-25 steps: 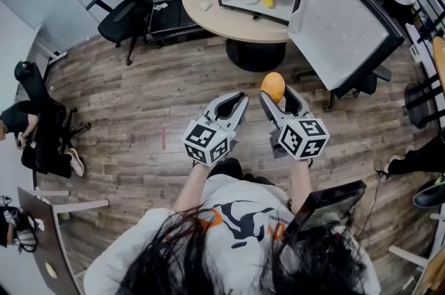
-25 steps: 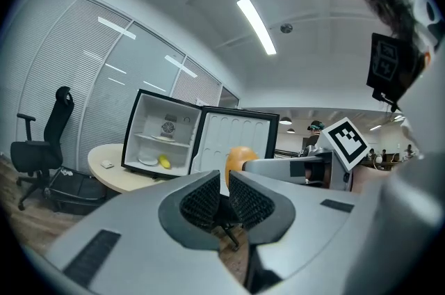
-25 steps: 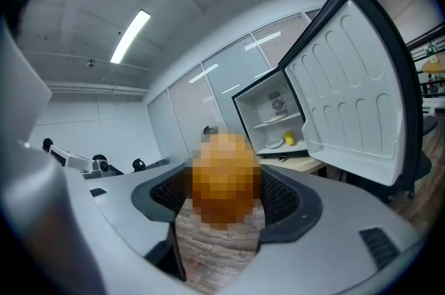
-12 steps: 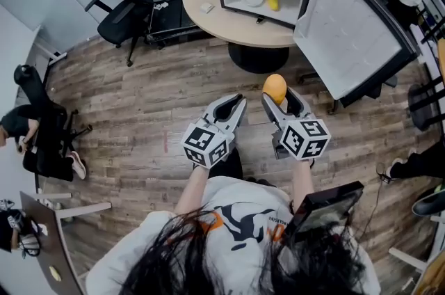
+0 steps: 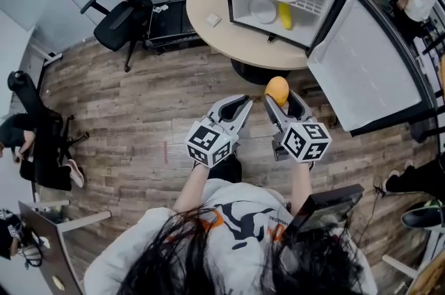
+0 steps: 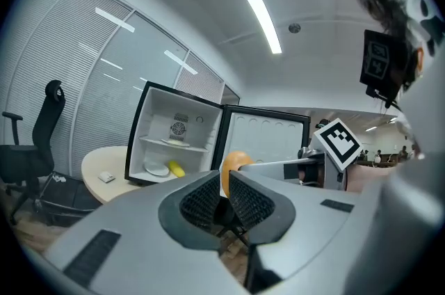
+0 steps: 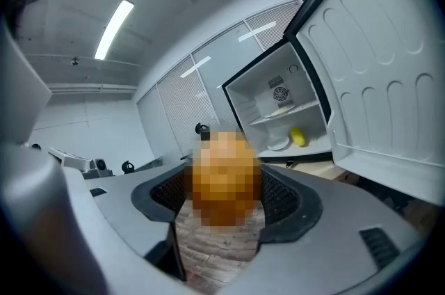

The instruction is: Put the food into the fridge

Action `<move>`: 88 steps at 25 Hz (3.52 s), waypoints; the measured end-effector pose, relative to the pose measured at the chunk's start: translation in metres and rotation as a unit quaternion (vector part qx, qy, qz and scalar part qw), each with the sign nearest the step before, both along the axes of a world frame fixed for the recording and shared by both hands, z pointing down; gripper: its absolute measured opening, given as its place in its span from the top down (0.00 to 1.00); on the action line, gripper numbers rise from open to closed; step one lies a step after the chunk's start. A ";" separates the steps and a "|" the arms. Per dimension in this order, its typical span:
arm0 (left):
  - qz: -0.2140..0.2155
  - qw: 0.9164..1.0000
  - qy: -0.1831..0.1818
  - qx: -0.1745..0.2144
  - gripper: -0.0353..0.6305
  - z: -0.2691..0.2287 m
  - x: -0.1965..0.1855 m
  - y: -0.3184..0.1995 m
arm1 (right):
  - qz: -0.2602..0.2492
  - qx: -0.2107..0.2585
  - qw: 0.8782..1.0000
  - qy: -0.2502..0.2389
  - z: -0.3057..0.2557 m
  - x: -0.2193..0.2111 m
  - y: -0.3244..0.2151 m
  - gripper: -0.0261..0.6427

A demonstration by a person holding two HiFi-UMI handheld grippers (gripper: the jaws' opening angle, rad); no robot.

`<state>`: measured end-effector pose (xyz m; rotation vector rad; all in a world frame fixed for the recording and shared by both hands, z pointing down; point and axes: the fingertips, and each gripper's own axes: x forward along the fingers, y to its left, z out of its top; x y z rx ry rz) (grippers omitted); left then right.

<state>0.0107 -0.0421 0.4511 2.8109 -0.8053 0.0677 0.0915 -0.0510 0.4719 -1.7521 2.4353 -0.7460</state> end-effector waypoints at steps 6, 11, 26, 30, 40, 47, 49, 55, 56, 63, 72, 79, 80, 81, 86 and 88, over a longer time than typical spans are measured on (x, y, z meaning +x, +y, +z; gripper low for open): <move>0.004 1.000 0.007 0.000 0.89 -0.006 -0.025 -0.072 | 0.000 -0.002 1.000 0.005 -0.003 -0.028 -0.068 0.50; 0.016 1.000 0.010 -0.001 0.89 -0.008 -0.037 -0.119 | 0.007 -0.002 1.000 0.008 -0.006 -0.044 -0.111 0.50; 0.054 0.998 0.020 -0.035 0.89 0.013 -0.010 -0.175 | 0.033 -0.025 0.999 0.031 0.005 -0.024 -0.156 0.50; 0.040 0.998 0.018 -0.035 0.89 0.016 -0.008 -0.194 | 0.019 -0.021 0.999 0.032 0.005 -0.021 -0.176 0.50; 0.002 0.999 0.013 -0.029 0.89 0.014 0.020 -0.264 | -0.022 -0.006 0.999 0.026 -0.002 0.005 -0.253 0.50; -0.016 0.999 0.011 -0.027 0.89 0.012 0.042 -0.304 | -0.038 0.007 0.999 0.029 -0.013 0.031 -0.305 0.50; -0.021 0.999 0.009 -0.028 0.89 0.014 0.045 -0.312 | -0.043 0.016 0.998 0.038 -0.018 0.036 -0.322 0.50; -0.035 0.999 0.002 -0.030 0.89 0.017 0.050 -0.329 | -0.056 0.044 0.993 0.095 -0.033 0.048 -0.376 0.50; -0.037 0.999 0.002 -0.030 0.89 0.017 0.050 -0.331 | -0.060 0.047 0.992 0.102 -0.035 0.049 -0.384 0.50; -0.048 0.998 -0.007 -0.029 0.89 0.021 0.049 -0.343 | -0.099 0.046 0.979 0.172 -0.033 0.049 -0.431 0.50; -0.038 0.999 -0.010 -0.031 0.89 0.024 0.056 -0.348 | -0.134 0.030 0.948 0.288 -0.020 0.049 -0.471 0.50; -0.024 0.999 -0.010 -0.026 0.89 0.022 0.060 -0.346 | -0.154 0.009 0.927 0.342 -0.012 0.041 -0.499 0.50; -0.024 0.999 -0.009 -0.026 0.89 0.021 0.059 -0.346 | -0.161 0.005 0.923 0.350 -0.010 0.039 -0.502 0.50; -0.025 0.999 -0.009 -0.025 0.89 0.021 0.058 -0.345 | -0.168 0.001 0.919 0.356 -0.009 0.036 -0.505 0.50; -0.032 0.999 -0.006 -0.025 0.89 0.019 0.046 -0.344 | -0.183 -0.029 0.910 0.372 0.002 0.032 -0.514 0.50; -0.035 0.999 -0.006 -0.024 0.89 0.018 0.041 -0.343 | -0.174 -0.034 0.914 0.366 0.002 0.034 -0.517 0.50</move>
